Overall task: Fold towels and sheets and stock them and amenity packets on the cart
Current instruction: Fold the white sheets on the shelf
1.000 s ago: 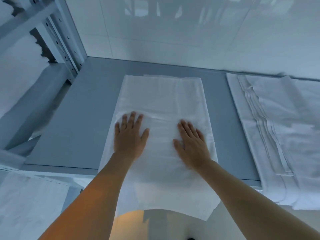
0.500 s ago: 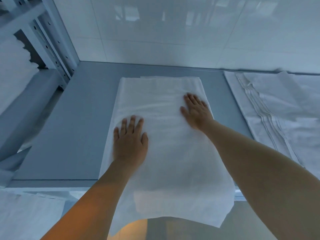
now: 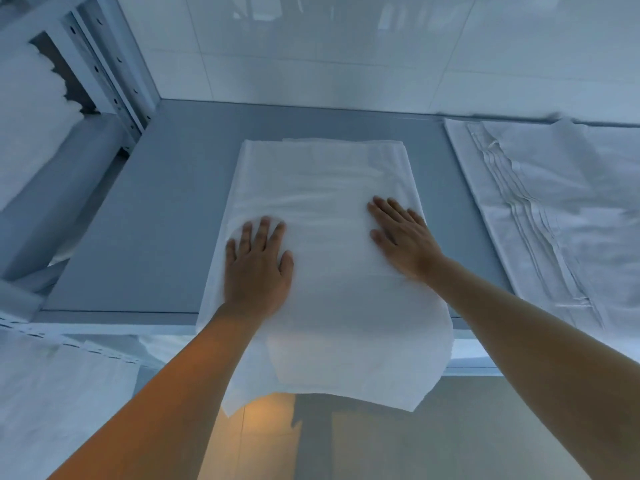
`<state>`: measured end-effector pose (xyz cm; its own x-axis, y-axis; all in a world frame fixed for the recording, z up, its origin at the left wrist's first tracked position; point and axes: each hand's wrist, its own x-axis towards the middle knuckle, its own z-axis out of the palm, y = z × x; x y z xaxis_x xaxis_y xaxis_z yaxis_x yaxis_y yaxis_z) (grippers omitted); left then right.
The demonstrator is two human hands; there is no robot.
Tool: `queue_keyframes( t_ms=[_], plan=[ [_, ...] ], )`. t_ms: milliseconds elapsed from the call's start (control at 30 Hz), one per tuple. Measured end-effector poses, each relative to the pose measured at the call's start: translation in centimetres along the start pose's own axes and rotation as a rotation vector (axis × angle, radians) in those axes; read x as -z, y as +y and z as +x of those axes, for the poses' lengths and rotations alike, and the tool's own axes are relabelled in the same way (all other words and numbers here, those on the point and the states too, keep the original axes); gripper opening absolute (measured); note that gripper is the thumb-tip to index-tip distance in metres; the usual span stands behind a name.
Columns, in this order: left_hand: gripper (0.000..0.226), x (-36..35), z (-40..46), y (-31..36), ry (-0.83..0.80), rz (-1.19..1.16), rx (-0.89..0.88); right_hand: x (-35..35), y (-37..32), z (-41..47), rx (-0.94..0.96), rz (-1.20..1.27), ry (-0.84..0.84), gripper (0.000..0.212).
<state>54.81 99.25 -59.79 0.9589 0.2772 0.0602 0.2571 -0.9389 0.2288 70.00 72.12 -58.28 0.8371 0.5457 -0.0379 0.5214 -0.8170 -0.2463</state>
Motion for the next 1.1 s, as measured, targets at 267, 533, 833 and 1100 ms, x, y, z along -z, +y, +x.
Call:
queue_keyframes(
  t_ms=[267,533,833,1100],
  plan=[
    [0.060,0.3,-6.1,1.7,-0.064,0.002,-0.025,0.0,1.4,-9.5,0.079,0.016,-0.036,0.059],
    [0.073,1.1,-13.3,2.5,-0.079,0.150,-0.159,-0.7,2.0,-15.7,0.172,0.006,0.015,0.063],
    [0.126,-0.7,-11.0,2.2,-0.154,0.276,-0.186,-1.3,1.5,-15.4,0.173,-0.182,-0.093,0.142],
    [0.125,-0.9,-10.0,2.1,-0.097,0.240,-0.201,-1.2,1.8,-14.1,0.213,-0.181,-0.074,0.136]
  ],
)
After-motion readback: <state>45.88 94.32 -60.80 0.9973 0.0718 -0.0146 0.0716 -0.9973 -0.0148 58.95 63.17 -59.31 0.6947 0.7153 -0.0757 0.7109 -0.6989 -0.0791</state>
